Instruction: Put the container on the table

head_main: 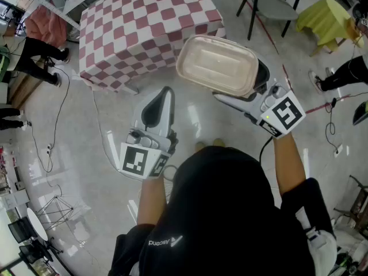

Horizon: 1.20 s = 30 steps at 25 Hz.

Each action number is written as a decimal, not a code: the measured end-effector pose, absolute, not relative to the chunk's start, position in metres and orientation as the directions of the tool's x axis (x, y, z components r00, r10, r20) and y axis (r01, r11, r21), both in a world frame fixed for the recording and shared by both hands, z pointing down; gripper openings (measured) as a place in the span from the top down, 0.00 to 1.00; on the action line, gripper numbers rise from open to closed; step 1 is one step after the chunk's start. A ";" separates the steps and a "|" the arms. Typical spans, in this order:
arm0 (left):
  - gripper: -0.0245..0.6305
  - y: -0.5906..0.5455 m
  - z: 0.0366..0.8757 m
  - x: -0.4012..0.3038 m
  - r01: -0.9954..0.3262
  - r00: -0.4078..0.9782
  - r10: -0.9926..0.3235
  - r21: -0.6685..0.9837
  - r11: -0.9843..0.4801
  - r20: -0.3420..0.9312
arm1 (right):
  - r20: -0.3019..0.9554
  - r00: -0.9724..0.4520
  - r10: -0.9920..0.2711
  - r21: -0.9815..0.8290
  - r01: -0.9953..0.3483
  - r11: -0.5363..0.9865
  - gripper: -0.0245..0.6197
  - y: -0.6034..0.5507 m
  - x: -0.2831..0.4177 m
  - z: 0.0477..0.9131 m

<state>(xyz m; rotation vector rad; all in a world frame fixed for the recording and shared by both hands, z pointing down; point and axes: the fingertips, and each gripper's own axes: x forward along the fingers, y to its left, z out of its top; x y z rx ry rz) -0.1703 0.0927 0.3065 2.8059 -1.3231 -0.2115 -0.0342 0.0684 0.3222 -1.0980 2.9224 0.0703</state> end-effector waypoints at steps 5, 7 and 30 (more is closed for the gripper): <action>0.95 0.080 0.316 -0.181 -0.760 0.635 -0.765 0.093 -0.644 -0.106 | -0.051 -0.755 -0.654 -0.011 -0.654 0.756 0.09 0.057 -0.043 0.328; 0.95 0.074 0.319 -0.185 -0.754 0.642 -0.760 0.094 -0.650 -0.104 | -0.044 -0.748 -0.662 -0.013 -0.662 0.750 0.09 0.050 -0.045 0.332; 0.95 -0.123 0.306 -0.160 -0.795 0.596 -0.795 0.058 -0.604 -0.108 | 0.014 -0.831 -0.556 0.081 -0.553 0.829 0.09 -0.175 0.005 0.333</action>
